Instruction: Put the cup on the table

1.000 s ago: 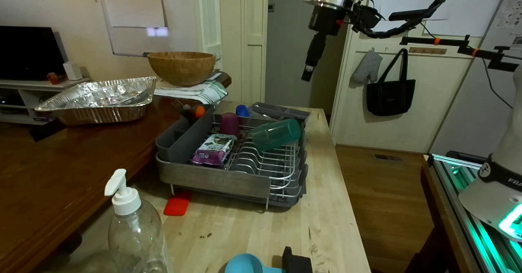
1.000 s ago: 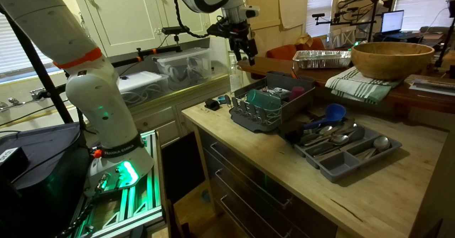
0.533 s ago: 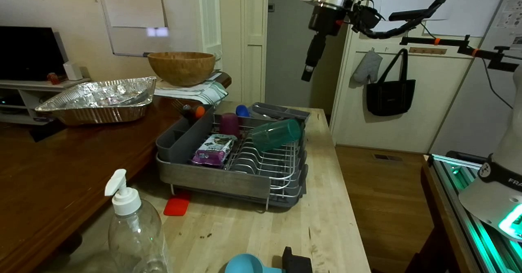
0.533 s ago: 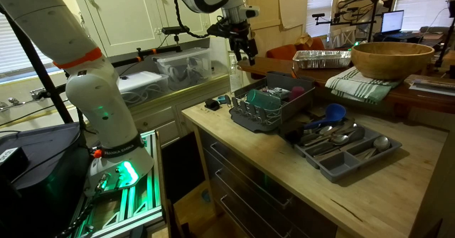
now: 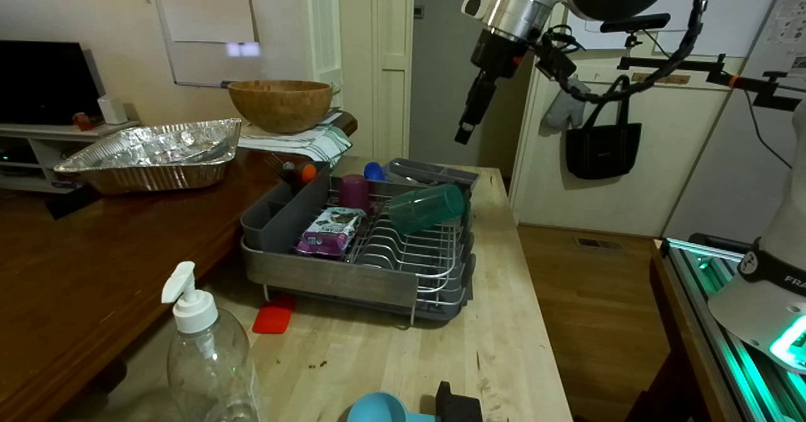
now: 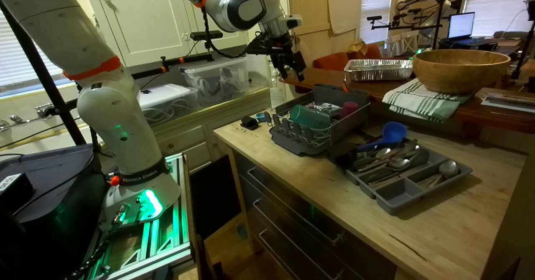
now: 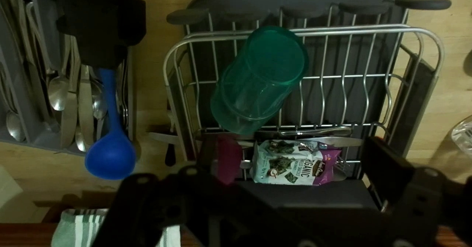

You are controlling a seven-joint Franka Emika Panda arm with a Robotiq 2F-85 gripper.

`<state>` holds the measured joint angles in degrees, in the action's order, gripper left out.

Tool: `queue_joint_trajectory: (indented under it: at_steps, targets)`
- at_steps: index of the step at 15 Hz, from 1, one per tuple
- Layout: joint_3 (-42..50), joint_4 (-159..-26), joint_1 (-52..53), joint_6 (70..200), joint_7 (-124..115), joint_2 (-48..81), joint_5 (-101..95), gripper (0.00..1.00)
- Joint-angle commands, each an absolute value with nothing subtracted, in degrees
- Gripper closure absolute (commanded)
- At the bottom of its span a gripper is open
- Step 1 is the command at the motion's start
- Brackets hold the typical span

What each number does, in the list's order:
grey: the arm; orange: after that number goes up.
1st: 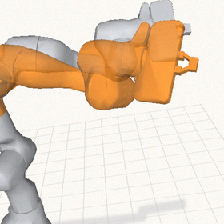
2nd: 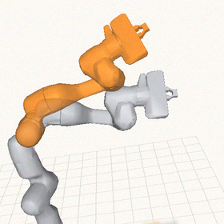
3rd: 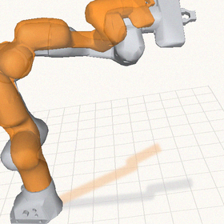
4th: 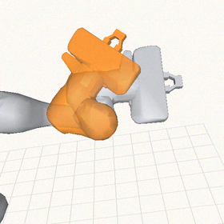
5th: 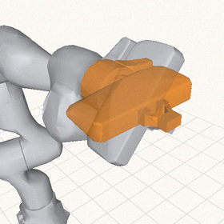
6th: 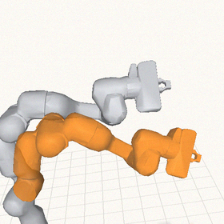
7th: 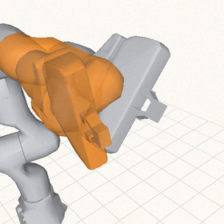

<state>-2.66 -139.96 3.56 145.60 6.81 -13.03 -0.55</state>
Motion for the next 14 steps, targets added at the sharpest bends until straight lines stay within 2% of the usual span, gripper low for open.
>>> queue_joint_trajectory:
  at_steps: [1, 7, 14]
  targets:
    - [-5.3, -143.9, 2.5, 152.9, -2.4, -11.3, -4.8, 0.00]
    - [-4.4, -142.6, 3.6, 151.3, -0.4, -11.3, -3.2, 0.00]
    - [-5.6, -143.7, 0.0, 159.7, -10.2, -6.7, -9.4, 0.00]
